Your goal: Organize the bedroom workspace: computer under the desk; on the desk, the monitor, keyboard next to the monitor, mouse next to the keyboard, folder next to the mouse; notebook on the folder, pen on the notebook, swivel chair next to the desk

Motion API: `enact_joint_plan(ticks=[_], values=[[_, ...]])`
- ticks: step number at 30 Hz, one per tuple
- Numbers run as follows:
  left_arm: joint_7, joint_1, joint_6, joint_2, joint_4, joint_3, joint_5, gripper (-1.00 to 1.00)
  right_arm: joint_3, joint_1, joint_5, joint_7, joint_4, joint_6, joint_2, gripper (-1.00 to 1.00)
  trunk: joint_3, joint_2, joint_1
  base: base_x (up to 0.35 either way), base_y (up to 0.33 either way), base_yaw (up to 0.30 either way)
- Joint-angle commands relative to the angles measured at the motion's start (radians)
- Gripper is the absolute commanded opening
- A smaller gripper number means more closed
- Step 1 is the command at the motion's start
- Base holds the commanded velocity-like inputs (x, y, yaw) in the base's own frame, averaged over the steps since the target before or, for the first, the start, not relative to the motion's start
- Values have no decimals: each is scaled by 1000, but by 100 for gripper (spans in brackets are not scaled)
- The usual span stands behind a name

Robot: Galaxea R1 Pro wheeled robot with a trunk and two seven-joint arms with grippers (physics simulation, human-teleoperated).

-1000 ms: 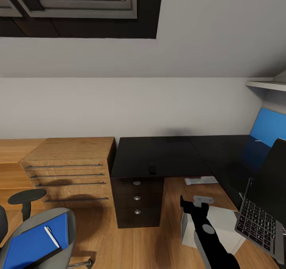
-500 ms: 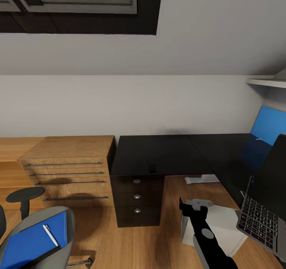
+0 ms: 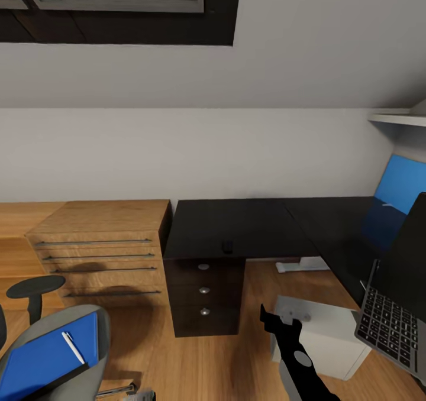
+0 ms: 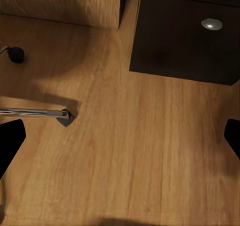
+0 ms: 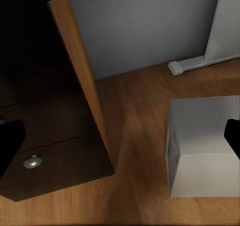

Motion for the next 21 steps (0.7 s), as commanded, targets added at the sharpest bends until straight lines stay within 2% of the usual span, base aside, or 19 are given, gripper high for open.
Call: enact_joint_plan(ticks=[1,6,9,10,15,18,21], values=[[1,-1,5,0,-20,-2,8,100,0,-1,-28,0,2,-5,4,100,-4,-8,4,0,0,0],[0,-1,37,0,-93,-2,9,100,-1,-1,-57,2,3,-6,9,100,-20,-43,23,0,0,0],[-1,-1,112,-1,-169,-2,8,100,-1,-1,-63,2,4,-7,11,100,-29,-64,35,0,0,0],[-2,-1,168,-2,-215,-2,8,100,-1,-1,-64,3,5,-7,11,100,-32,-71,38,0,0,0],[-6,-1,355,-4,-366,-3,8,100,-3,-1,-66,3,29,-7,9,100,-48,-106,58,0,0,0],[-10,-1,403,-12,-414,-4,8,100,-3,-1,-67,2,39,-7,8,100,-51,-113,61,0,0,0],[-11,-1,416,-16,-426,-3,8,100,-4,-1,-68,0,42,-6,9,100,-51,-113,61,0,0,0]])
